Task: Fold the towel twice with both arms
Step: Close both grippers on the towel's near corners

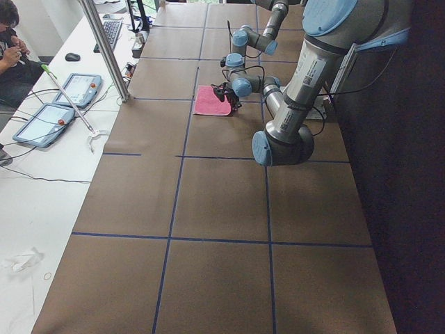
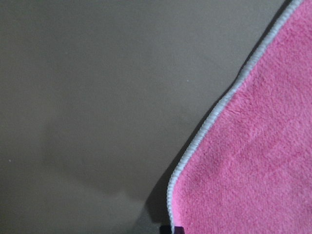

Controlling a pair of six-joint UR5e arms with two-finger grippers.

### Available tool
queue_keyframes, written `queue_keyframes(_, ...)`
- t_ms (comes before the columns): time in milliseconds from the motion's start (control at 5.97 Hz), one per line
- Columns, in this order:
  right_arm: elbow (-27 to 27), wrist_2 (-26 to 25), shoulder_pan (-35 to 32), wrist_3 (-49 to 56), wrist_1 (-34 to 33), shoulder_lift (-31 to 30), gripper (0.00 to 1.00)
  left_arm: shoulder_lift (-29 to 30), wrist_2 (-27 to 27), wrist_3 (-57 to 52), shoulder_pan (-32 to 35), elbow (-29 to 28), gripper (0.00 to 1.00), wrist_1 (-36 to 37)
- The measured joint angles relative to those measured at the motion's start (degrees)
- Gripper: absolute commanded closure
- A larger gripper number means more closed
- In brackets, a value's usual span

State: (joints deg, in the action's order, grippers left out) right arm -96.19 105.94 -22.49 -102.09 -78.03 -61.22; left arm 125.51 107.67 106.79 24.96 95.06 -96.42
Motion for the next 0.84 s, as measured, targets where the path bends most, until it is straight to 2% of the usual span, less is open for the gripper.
queue_keyframes(837, -0.8, -0.1, -0.6, -0.3, -0.9, 0.1, 0.08, 0.0, 0.0, 0.0, 0.0, 0.0, 0.93, 0.0)
